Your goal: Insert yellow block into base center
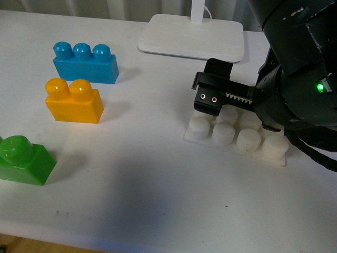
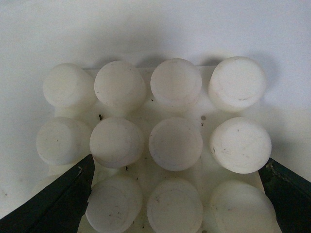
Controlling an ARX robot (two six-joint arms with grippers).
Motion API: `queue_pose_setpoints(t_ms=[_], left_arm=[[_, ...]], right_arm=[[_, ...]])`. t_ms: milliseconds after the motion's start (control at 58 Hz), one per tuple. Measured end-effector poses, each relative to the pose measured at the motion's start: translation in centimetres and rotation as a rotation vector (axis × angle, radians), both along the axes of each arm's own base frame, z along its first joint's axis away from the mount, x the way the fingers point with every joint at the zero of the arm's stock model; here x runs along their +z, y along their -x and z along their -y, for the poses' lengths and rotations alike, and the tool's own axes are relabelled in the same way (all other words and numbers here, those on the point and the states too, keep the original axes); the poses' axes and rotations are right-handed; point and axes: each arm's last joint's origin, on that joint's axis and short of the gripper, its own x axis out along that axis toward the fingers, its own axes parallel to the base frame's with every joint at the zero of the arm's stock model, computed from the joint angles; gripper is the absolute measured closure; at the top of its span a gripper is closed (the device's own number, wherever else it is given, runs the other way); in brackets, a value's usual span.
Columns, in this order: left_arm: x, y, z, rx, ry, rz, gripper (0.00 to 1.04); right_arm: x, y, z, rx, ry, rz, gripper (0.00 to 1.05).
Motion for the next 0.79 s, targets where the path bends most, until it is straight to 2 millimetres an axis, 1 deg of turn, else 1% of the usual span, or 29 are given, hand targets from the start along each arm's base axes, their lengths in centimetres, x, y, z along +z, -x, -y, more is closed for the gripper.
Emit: queue_pose_setpoints(t_ms=[242, 345, 466, 656, 725, 794], left_arm=[[0.0, 0.0, 0.0, 0.0, 0.0, 0.0, 0.06], [0.0, 0.0, 0.0, 0.0, 0.0, 0.0, 0.06], [0.0, 0.0, 0.0, 0.0, 0.0, 0.0, 0.06], [0.0, 0.0, 0.0, 0.0, 0.0, 0.0, 0.06], [0.0, 0.0, 0.0, 0.0, 0.0, 0.0, 0.06], [0.0, 0.0, 0.0, 0.0, 0.0, 0.0, 0.06]], right_arm=[[0.1, 0.2, -0.8, 0.029, -0.011, -0.002, 0.08], [0.2, 0.2, -0.8, 0.029, -0.011, 0.0, 0.08], [0.5, 0.2, -0.3, 0.021, -0.019, 0.004, 0.09], [1.7, 0.9, 1.6, -0.006, -0.032, 0.023, 0.09], [2.8, 1.1, 2.7, -0.015, -0.026, 0.065, 0.09], [4.5, 1.3, 3.9, -0.02, -0.026, 0.139, 0.09]])
